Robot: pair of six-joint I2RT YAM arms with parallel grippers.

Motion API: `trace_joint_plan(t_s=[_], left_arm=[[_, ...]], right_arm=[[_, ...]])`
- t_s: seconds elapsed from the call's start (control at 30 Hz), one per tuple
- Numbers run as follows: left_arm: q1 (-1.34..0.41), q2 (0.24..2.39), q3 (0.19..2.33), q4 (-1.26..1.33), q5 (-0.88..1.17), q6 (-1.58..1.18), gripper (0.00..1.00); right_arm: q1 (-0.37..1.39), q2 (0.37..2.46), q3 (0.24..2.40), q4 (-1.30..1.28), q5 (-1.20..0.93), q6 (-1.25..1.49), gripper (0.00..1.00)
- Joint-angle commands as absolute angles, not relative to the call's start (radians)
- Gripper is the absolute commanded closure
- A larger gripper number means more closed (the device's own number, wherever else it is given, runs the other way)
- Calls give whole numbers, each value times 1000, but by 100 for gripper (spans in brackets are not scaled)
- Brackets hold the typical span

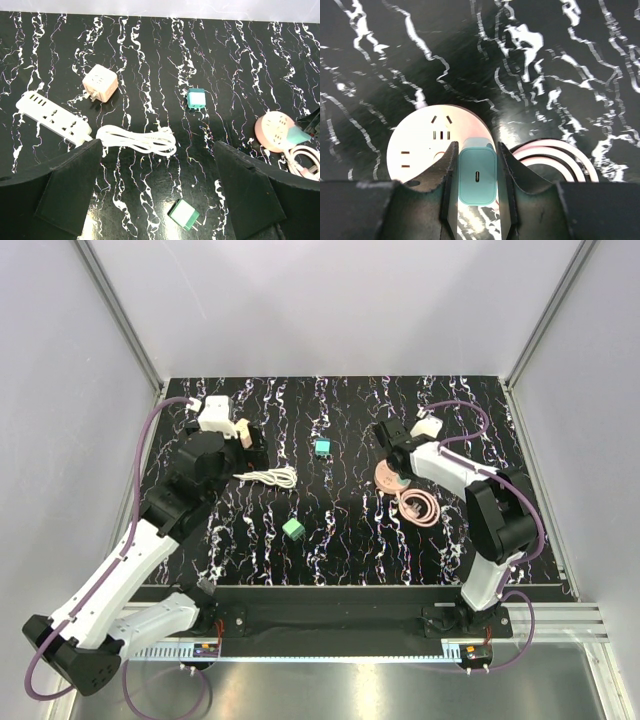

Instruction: Insert the plug

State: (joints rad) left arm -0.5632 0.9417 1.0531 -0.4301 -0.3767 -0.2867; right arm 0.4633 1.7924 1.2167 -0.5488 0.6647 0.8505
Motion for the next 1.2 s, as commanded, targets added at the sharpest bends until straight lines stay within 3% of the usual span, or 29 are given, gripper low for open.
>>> trace_joint_plan(t_s=[0.0,0.17,0.2,0.3,0.53,0.67,0.8,0.87,1.17], left_arm=[[-558,948,1049,-410,-368,-290,1],[-558,954,1049,-407,-365,-293,1],[-558,956,1051,-407,-361,-293,1],[-558,965,1049,-400,-331,-291,1],[-558,1035,1120,-524,-166,-287,1],[-558,996,1028,-529,-48,-406,1],[-558,991,905,-586,-191,-719,4],[-558,1006,878,-609,-189,-849,10],[-561,1189,839,-615,-92,-986,16]], right_arm=[[422,1842,1172,-762,709,782,98],[384,1850,1209,-765,736,735,87],[383,1836,1216,-765,726,715,69],[383,1770,1233,-744,649,657,50],[383,1580,1210,-729,467,578,26],[383,1442,1171,-729,381,545,20],[382,1345,1111,-713,322,531,19],[383,1302,1089,-700,293,528,19],[383,1212,987,-655,218,489,19]])
